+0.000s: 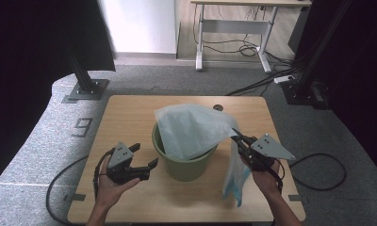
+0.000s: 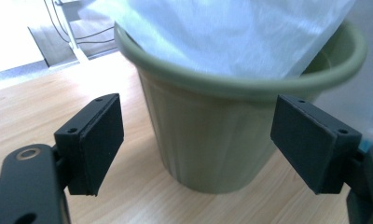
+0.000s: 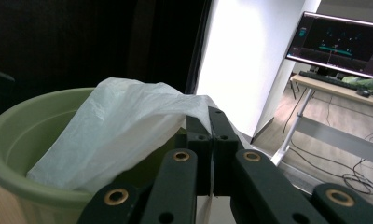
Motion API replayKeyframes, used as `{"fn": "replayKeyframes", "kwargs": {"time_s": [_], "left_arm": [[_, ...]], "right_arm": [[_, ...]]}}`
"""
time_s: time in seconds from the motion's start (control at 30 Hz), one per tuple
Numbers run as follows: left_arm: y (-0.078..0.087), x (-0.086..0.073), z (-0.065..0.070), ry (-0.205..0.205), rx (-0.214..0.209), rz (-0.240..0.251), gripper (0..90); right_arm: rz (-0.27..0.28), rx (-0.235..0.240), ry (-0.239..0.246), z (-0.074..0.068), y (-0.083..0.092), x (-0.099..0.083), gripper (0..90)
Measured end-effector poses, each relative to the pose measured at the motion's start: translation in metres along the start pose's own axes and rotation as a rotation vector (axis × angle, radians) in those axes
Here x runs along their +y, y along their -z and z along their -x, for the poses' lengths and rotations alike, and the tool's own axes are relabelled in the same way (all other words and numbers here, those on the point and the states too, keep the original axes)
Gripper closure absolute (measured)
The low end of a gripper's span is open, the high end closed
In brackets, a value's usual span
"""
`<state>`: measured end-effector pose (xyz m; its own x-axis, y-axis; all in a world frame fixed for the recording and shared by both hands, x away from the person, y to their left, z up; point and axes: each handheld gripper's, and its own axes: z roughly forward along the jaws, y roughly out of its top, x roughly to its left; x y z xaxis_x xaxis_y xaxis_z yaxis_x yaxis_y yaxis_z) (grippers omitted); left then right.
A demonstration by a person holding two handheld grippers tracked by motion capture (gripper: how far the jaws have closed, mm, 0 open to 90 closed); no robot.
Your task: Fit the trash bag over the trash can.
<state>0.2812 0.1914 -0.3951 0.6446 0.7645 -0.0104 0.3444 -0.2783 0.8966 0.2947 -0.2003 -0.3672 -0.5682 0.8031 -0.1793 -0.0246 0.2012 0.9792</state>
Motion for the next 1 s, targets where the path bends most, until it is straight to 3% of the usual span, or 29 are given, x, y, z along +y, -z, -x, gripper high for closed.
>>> {"fn": "replayKeyframes", "kwargs": {"time_s": [0.23,0.43,0.63,1.0], "left_arm": [[-0.017,0.033,-0.007,0.055,-0.035,0.031,17.0],[-0.033,0.056,0.009,0.02,-0.072,0.023,16.6],[-0.049,0.062,0.022,-0.021,-0.083,-0.014,15.6],[-0.063,0.071,0.029,0.008,-0.088,-0.018,15.0]], "right_arm": [[-0.043,-0.005,-0.022,0.002,-0.016,0.007,88.0],[-0.068,0.01,-0.029,-0.001,-0.027,0.01,87.9],[-0.08,0.049,-0.063,-0.005,-0.034,0.012,87.9],[-0.111,0.076,-0.066,-0.01,-0.047,0.018,87.8]]}}
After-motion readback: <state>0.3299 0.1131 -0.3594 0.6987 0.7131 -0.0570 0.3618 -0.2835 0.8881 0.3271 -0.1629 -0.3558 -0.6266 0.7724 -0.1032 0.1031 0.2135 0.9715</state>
